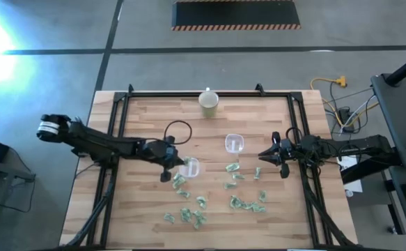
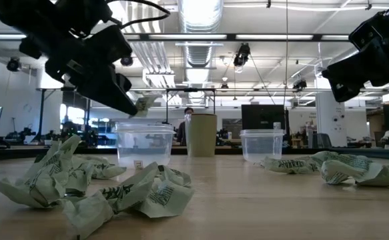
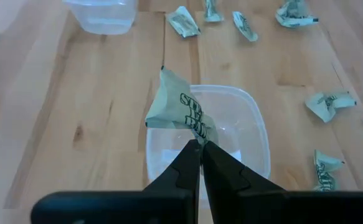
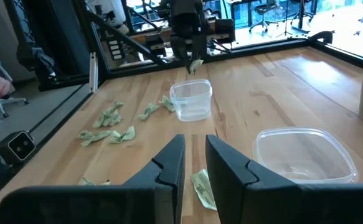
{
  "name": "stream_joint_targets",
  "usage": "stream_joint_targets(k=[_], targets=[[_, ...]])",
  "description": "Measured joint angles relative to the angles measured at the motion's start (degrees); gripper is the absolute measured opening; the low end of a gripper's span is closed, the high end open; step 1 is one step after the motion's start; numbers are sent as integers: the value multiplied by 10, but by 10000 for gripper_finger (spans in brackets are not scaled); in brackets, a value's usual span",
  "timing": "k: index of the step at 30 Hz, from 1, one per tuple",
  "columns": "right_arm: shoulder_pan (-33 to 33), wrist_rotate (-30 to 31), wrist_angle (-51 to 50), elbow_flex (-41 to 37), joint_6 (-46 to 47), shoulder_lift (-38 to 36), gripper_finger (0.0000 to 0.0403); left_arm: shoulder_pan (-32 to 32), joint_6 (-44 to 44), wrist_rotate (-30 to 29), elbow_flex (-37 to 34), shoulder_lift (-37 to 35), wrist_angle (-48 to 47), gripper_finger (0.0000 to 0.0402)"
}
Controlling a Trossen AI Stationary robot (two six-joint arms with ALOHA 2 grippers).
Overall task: Pick and place Stevia / Truvia into bins
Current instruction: Put the green stevia packet into the left transparent container, then put the green stevia packet into the right transparent container
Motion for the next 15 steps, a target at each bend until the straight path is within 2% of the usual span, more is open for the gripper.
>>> stream_joint_targets(k=[6,15], targets=[[0,0,0,0,0,0,57,0,14,35,10,15,0,13],[0,0,-2,0,12,12,57,-1,13,31,10,2,1,122]])
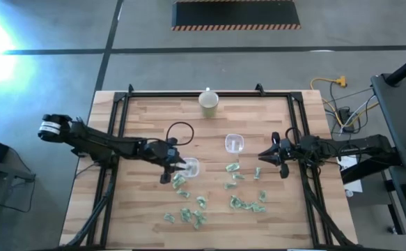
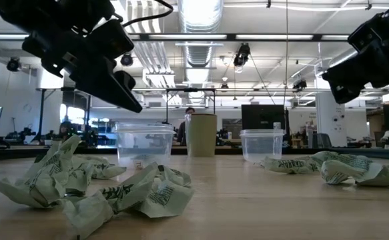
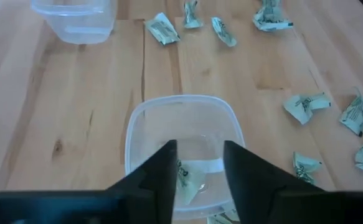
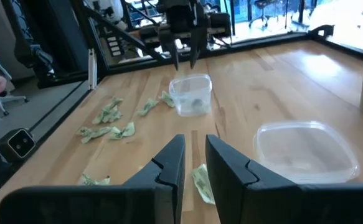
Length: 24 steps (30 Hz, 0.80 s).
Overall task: Pick and place Stevia / Truvia into bins
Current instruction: Put the green stevia packet into the right transparent container
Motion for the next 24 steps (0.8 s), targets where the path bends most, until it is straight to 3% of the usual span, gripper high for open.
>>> stream_joint_targets(k=[4,10,19,24], targets=[[4,-15,-11,0,42,30,57,0,1,-2,0,-19,-3,150],[40,-26,-43,18,53,120,57,-1,16,-34,-4,-53,-3,155],[82,0,-144,135,53,261,57,-1,26,-59,-21,-92,-3,155],[102,26,-271,212,57,341,57,0,26,-60,-29,-99,-6,155]])
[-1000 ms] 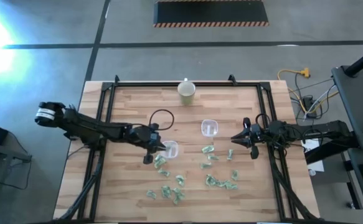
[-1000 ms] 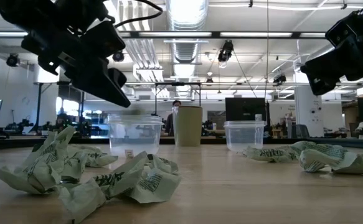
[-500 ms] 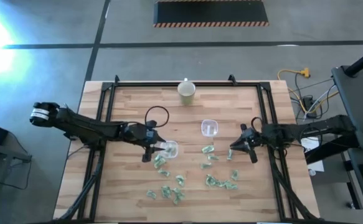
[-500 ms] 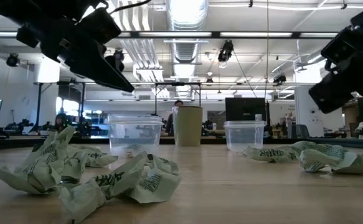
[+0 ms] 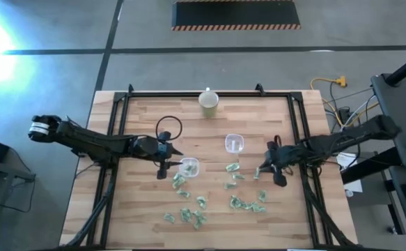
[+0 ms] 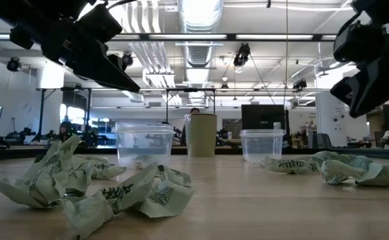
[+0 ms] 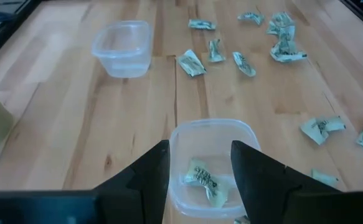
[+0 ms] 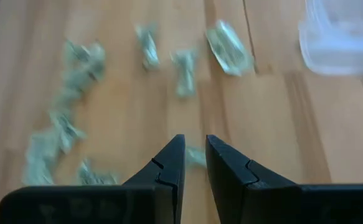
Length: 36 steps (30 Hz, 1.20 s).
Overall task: Pick and place Stevia / Truvia into bins
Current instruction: Put the green stevia packet into the right transparent container
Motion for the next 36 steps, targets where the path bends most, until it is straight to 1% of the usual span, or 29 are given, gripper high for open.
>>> stream_joint_targets(k=[2,6,9,11,17,18,20,25,30,33,36], targets=[[5,4,-34,23,0,34,57,0,0,0,-1,0,2,155],[7,3,-39,68,9,99,57,0,3,0,-2,-3,-11,155],[7,2,-58,102,48,147,57,0,4,0,-3,-7,-12,155],[7,3,-88,123,112,177,57,0,4,0,-3,-7,-12,155],[7,2,-233,189,372,262,54,0,3,0,-3,-10,-12,155],[7,3,-249,198,406,273,53,0,3,0,-3,-10,-12,155],[7,3,-256,211,438,293,52,0,4,0,-3,-10,-13,155],[7,3,-250,235,398,331,52,0,4,0,-3,-10,-22,155],[7,5,-246,258,387,355,54,0,3,0,-3,-10,-25,155],[11,26,-247,269,380,361,65,0,3,0,-3,-10,-26,155],[13,32,-246,276,379,365,87,0,3,0,-3,-10,-26,155]])
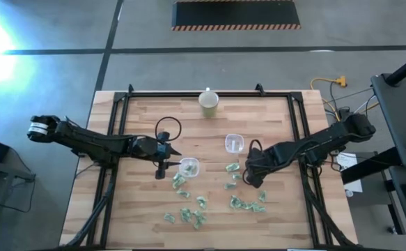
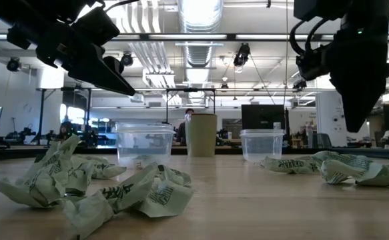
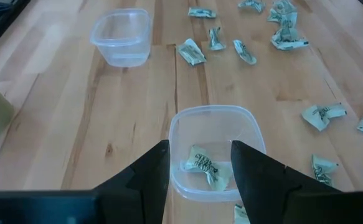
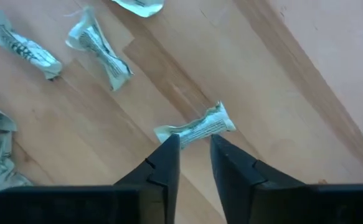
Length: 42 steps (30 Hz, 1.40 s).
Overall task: Pick and place Stevia / Truvia into bins
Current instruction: Put the green stevia packet into the right transparent container
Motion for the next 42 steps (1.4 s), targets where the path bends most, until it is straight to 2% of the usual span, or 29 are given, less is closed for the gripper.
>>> stream_joint_targets(k=[13,19,24,30,42], targets=[[0,-16,2,0,39,85,205,0,0,0,0,0,-1,155],[0,-16,6,-1,41,114,232,0,0,0,0,0,-1,155],[0,-16,10,1,32,129,236,0,0,0,0,0,0,155],[0,-17,15,-1,23,121,199,0,0,0,0,0,0,155],[0,-15,22,-2,3,111,41,0,0,0,0,0,0,155]])
